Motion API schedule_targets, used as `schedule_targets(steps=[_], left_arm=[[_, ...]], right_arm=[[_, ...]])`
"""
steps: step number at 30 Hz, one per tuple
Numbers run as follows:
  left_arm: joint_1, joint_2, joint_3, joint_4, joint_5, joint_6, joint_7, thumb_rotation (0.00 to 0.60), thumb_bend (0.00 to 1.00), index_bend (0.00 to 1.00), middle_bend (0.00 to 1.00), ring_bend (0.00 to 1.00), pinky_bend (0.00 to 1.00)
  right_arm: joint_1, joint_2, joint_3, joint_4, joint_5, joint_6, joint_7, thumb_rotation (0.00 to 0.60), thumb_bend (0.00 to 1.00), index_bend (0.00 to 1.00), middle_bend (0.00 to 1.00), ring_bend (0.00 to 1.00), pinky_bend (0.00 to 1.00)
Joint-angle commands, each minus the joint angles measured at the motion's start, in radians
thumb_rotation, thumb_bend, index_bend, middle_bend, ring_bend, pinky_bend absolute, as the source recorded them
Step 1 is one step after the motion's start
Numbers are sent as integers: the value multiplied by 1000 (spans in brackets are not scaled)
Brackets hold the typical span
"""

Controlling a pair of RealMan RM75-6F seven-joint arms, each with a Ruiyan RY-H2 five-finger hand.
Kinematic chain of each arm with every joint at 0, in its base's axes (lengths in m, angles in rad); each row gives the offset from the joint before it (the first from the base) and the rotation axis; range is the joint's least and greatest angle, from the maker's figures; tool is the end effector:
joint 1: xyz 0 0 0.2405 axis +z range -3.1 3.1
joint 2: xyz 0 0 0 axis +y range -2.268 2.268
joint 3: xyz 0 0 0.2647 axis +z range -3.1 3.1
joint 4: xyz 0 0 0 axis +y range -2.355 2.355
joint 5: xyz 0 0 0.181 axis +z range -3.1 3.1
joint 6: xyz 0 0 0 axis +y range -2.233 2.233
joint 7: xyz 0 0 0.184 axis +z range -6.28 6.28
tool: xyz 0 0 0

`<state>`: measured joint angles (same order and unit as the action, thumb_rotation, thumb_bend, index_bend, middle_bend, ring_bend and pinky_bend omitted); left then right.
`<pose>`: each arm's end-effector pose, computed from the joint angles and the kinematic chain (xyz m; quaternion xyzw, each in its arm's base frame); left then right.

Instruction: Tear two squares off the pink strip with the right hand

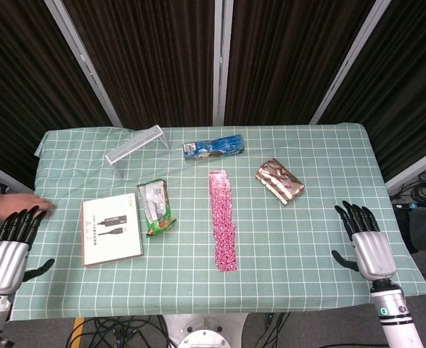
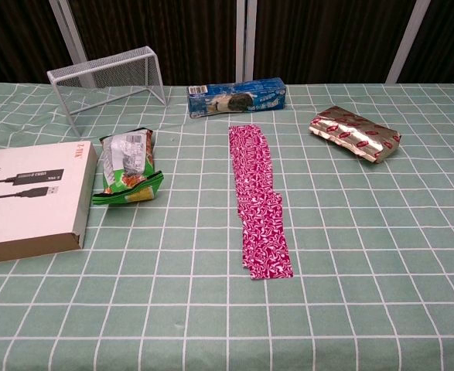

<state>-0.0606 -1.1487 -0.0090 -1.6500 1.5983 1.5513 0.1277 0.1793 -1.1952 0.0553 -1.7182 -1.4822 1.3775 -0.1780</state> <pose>-0.2863 0.2033 0.1749 -0.6237 -0.3474 -0.3906 0.5811 -0.2679 -0.2432 0.1400 0.6375 -0.3900 0.3857 0.5411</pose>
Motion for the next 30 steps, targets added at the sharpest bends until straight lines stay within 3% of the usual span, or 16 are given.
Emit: schedule_targets(steps=[1, 7, 10, 12, 15, 16, 17, 18, 20, 21, 23, 26, 30], left_arm=[[-1, 1, 0, -4, 2, -1, 4, 600, 146, 20, 0, 0, 71], [-2, -1, 2, -5, 4, -2, 6, 600, 146, 20, 0, 0, 70], [-3, 0, 1, -7, 3, -4, 8, 600, 146, 20, 0, 0, 71], [-4, 2, 0, -9, 1, -6, 7, 600, 145, 20, 0, 0, 70], [-5, 0, 1, -7, 3, -6, 7, 600, 146, 20, 0, 0, 71], [-4, -3, 2, -2, 3, -7, 6, 600, 146, 20, 0, 0, 71], [-4, -5, 2, 1, 2, -8, 4, 600, 145, 20, 0, 0, 71], [-3, -9, 4, 5, -1, -10, -1, 600, 145, 20, 0, 0, 70], [-3, -14, 7, 12, -2, -13, -6, 600, 146, 20, 0, 0, 70], [-3, -16, 8, 15, -2, -15, -8, 600, 146, 20, 0, 0, 70], [-2, -19, 9, 21, -2, -14, -12, 600, 146, 20, 0, 0, 70], [-1, -21, 8, 27, -2, -10, -22, 600, 146, 20, 0, 0, 71], [2, -22, 9, 33, 0, -7, -27, 600, 146, 20, 0, 0, 71]], right_arm=[[0, 1, 0, -1, 0, 1, 0, 600, 119, 0, 0, 0, 0], [-2, 6, -3, -3, -9, 6, 1, 600, 120, 0, 0, 0, 0], [-2, 6, -1, -3, -20, 14, 5, 600, 171, 0, 0, 0, 0], [-1, 4, -1, -4, -26, 16, 4, 600, 311, 0, 0, 0, 0], [-2, -13, 4, 11, -39, 37, -37, 600, 826, 0, 0, 0, 0], [-3, -24, 6, 21, -48, 51, -54, 600, 907, 0, 1, 0, 15], [-5, -33, 9, 29, -59, 66, -61, 600, 984, 0, 39, 56, 120], [-7, -49, 16, 46, -79, 93, -60, 600, 996, 0, 81, 110, 190], [-8, -63, 13, 64, -104, 111, -35, 600, 1000, 0, 411, 445, 509], [-7, -64, 8, 68, -113, 110, -22, 600, 1000, 1, 550, 564, 590], [-6, -70, 2, 83, -133, 116, -27, 600, 1000, 51, 705, 691, 668], [-6, -86, -17, 92, -158, 111, -43, 600, 1000, 123, 793, 755, 691], [-3, -95, -49, 73, -177, 78, -68, 600, 1000, 127, 819, 772, 692]])
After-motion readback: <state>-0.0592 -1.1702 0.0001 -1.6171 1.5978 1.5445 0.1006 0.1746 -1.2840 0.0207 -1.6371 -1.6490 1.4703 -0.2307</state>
